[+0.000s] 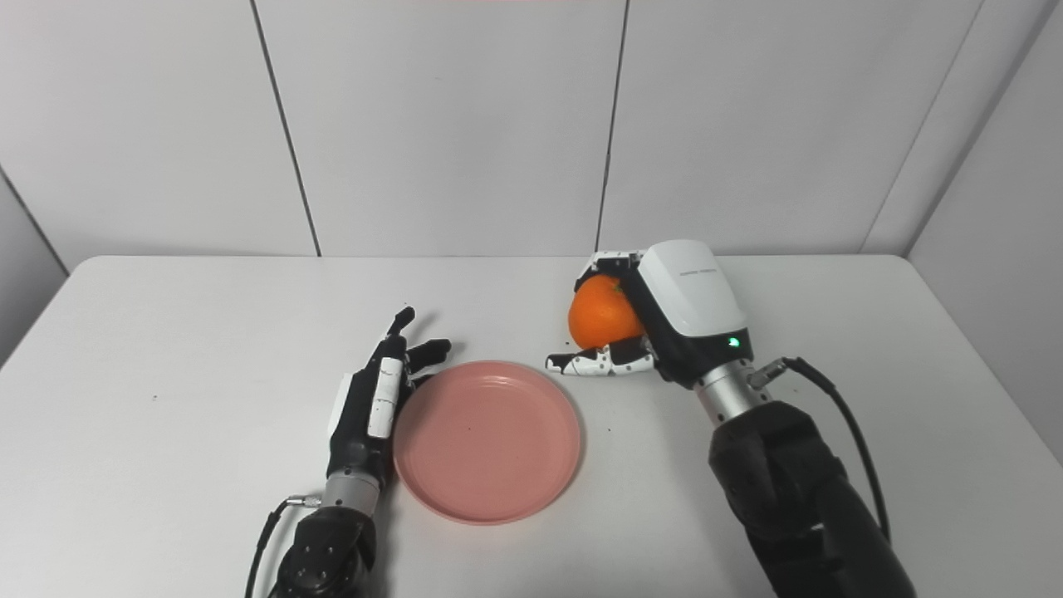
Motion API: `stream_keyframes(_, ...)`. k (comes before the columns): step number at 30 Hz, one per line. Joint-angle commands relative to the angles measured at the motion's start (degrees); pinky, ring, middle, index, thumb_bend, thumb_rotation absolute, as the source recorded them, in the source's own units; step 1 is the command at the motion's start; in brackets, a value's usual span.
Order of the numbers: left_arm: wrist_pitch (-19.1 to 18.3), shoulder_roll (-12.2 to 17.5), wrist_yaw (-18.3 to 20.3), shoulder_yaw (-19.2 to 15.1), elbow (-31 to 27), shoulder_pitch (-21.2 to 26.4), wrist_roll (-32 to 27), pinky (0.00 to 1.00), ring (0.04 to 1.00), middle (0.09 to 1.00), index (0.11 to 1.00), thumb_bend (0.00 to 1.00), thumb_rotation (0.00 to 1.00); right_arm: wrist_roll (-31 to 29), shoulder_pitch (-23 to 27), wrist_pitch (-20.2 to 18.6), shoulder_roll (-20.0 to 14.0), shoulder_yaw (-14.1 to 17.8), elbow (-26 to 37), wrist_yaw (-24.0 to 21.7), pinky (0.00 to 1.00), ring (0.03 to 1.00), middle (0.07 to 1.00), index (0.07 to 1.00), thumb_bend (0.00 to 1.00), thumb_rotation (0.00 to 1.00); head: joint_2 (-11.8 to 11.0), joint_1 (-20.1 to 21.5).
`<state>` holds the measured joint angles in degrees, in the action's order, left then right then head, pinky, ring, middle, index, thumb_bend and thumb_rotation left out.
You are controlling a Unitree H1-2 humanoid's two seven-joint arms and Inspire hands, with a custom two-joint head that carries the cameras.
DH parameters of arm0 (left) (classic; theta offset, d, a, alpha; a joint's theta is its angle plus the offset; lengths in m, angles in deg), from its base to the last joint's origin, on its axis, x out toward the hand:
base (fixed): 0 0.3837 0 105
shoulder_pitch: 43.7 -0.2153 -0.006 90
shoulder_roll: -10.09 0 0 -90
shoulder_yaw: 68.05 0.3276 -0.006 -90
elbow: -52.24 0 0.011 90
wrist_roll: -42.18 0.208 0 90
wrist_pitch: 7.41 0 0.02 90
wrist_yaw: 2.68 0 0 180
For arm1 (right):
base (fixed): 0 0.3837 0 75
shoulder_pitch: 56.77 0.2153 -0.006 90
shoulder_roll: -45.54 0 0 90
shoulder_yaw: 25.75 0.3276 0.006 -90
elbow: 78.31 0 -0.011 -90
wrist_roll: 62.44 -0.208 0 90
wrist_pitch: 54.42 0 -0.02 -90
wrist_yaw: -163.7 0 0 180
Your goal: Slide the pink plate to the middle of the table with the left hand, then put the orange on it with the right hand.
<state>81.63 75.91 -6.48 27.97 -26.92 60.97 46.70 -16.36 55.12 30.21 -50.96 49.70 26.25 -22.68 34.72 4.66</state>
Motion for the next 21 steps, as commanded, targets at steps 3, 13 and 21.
stream_keyframes(3, -0.3, -1.2, 0.6, 1.0, 0.1, 0.4, 0.1, 0.67, 0.773, 0.708, 0.9, 1.0, 1.0, -1.1, 2.8, 4.0, 0.3, -0.4, 1.5, -0.2, 0.11, 0.165, 0.235, 0.27, 0.58, 0.33, 0.0, -0.1)
stream_keyframes(13, -0.7, -1.4, 0.5, 1.0, -0.2, 0.3, 0.0, 0.67, 0.765, 0.699, 0.897, 1.0, 0.98, -2.2, 3.1, 4.6, 2.0, -1.9, 2.4, -3.6, 0.15, 0.207, 0.275, 0.353, 0.56, 0.33, 0.2, -0.1)
stream_keyframes(21, -0.6, -1.6, 0.5, 1.0, -0.2, 0.2, -0.1, 0.66, 0.761, 0.692, 0.896, 1.0, 0.98, -2.0, 4.1, 6.5, 3.1, -5.7, 0.3, -6.6, 0.16, 0.22, 0.287, 0.362, 0.56, 0.31, 0.3, -0.4)
